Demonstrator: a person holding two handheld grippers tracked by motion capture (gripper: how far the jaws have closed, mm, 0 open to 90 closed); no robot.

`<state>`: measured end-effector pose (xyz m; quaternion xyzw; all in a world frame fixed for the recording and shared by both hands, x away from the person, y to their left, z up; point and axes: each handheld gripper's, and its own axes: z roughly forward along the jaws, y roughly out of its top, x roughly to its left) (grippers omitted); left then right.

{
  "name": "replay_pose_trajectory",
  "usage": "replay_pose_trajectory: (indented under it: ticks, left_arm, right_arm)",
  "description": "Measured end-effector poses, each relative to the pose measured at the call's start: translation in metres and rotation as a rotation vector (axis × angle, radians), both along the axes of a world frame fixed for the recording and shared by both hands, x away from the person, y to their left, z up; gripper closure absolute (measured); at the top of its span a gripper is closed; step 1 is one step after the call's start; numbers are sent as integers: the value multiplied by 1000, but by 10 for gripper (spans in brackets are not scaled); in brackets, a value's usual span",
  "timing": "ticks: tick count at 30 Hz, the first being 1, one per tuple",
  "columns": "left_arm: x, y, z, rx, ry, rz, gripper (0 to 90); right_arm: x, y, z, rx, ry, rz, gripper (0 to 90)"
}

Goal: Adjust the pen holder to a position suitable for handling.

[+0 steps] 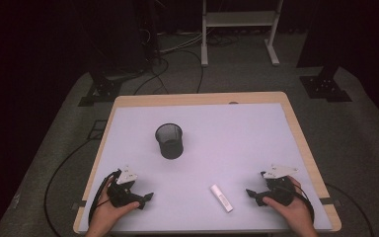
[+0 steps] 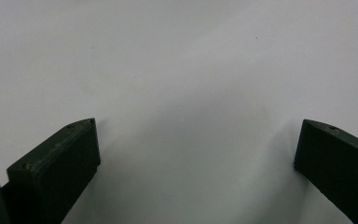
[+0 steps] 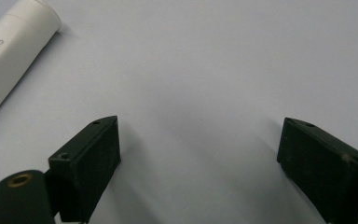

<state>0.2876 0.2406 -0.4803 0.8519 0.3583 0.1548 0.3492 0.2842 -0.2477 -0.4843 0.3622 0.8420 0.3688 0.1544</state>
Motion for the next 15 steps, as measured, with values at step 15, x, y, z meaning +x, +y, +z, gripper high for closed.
replay_pose_trajectory:
  ticks: [15]
  left_arm:
    - [2,-2,3,12,19,6,0]
  right_arm:
    - [0,0,0,1,0,0,120]
